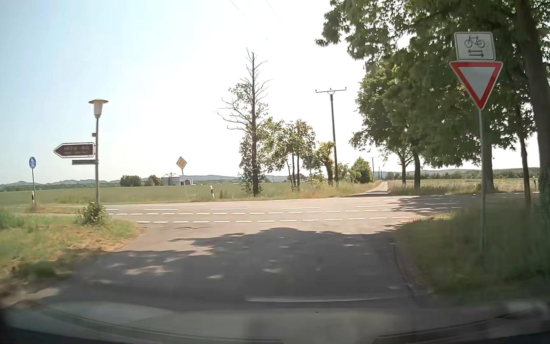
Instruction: Follow the waypoints while adhering to traffic rules and regulations
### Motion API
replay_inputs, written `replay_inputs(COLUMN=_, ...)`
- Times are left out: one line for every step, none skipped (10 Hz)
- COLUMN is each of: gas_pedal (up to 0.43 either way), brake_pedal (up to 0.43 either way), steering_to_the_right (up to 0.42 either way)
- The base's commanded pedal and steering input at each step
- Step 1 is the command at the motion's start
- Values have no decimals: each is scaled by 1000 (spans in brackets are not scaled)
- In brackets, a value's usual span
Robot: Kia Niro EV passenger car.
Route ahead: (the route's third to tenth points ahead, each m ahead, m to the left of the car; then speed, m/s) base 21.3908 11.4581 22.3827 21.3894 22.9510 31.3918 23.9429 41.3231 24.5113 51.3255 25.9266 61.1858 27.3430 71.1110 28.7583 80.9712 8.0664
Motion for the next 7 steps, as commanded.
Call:
replay_inputs(gas_pedal=0, brake_pedal=402, steering_to_the_right=53)
replay_inputs(gas_pedal=0, brake_pedal=415, steering_to_the_right=61)
replay_inputs(gas_pedal=0, brake_pedal=427, steering_to_the_right=68)
replay_inputs(gas_pedal=0, brake_pedal=427, steering_to_the_right=76)
replay_inputs(gas_pedal=0, brake_pedal=427, steering_to_the_right=78)
replay_inputs(gas_pedal=0, brake_pedal=427, steering_to_the_right=78)
replay_inputs(gas_pedal=0, brake_pedal=409, steering_to_the_right=77)
